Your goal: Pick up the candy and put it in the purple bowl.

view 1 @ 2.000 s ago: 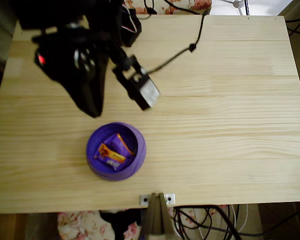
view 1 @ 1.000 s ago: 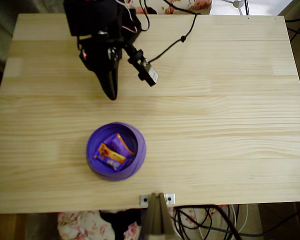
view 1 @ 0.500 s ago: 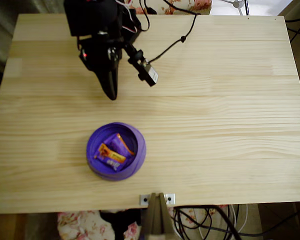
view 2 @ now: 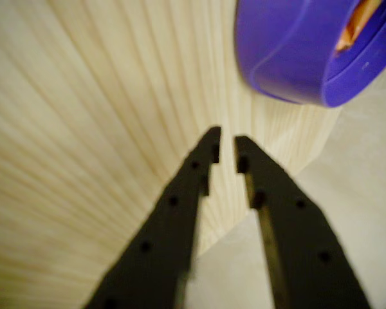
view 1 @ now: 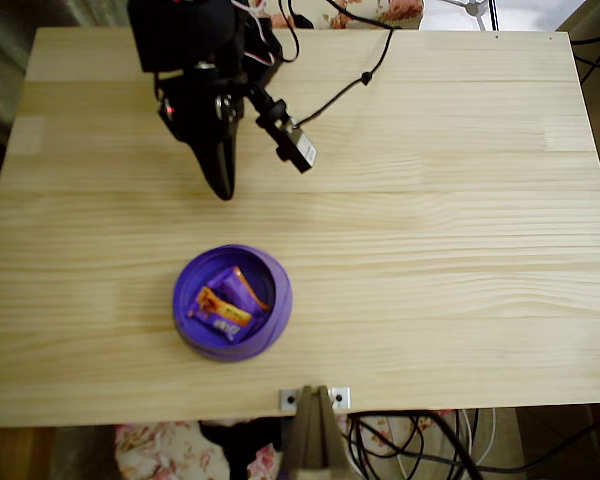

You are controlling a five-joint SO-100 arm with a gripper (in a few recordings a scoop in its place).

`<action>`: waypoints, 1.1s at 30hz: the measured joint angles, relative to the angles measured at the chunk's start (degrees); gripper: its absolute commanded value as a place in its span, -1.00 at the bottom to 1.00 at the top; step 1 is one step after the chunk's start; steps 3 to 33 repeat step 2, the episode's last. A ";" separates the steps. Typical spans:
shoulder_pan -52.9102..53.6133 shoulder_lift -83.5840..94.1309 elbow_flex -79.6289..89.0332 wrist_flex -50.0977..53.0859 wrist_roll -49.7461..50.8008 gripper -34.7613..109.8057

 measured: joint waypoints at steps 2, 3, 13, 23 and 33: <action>0.00 0.00 0.00 0.00 0.00 -0.52; 0.00 0.00 0.00 0.00 0.00 -0.52; 0.00 0.00 0.00 0.00 0.00 -0.52; 0.00 0.00 0.00 0.00 0.00 -0.52; 0.00 0.00 0.00 0.00 0.00 -0.52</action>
